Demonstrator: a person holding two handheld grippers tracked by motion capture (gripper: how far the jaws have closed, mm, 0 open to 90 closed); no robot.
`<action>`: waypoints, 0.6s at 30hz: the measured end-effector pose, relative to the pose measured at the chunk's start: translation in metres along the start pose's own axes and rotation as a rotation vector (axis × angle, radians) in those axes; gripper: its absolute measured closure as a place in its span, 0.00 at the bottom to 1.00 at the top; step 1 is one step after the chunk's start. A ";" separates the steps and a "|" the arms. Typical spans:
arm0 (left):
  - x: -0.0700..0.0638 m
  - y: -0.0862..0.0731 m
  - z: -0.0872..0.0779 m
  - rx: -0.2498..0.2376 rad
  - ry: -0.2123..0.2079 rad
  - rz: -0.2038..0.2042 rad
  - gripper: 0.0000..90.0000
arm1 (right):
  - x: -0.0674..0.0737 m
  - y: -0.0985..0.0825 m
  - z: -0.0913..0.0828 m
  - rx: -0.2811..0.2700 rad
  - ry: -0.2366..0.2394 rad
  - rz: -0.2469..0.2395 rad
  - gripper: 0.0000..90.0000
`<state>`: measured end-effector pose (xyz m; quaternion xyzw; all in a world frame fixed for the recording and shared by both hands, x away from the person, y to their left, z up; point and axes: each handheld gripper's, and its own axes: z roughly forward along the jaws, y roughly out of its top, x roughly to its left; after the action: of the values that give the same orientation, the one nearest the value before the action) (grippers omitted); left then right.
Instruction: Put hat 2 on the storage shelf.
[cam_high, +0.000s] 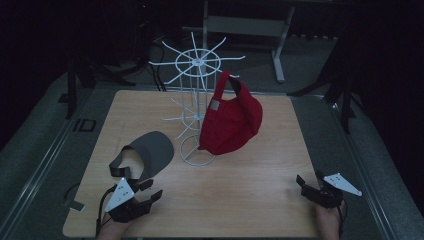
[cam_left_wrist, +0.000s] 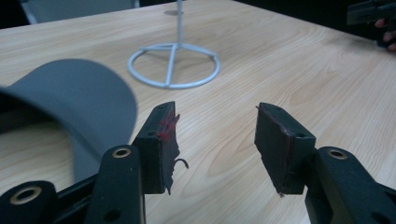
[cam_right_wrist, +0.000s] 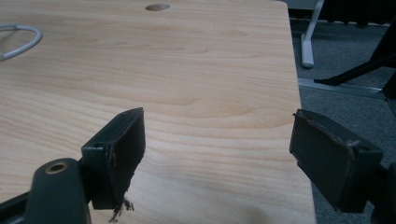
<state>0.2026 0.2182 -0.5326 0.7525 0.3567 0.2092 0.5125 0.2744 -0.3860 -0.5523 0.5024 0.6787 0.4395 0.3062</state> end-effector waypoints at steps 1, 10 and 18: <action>0.002 -0.001 -0.003 -0.003 0.000 -0.008 0.55 | 0.000 0.000 0.000 -0.002 0.003 -0.003 0.20; 0.024 -0.012 -0.032 -0.016 0.100 -0.031 0.55 | 0.001 0.000 -0.001 -0.004 0.013 -0.004 0.20; 0.058 -0.022 -0.055 0.017 0.229 -0.074 0.55 | 0.000 0.000 0.000 -0.004 0.019 -0.001 0.20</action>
<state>0.1968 0.3010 -0.5348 0.7142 0.4423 0.2718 0.4695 0.2740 -0.3860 -0.5523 0.4973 0.6810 0.4455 0.3008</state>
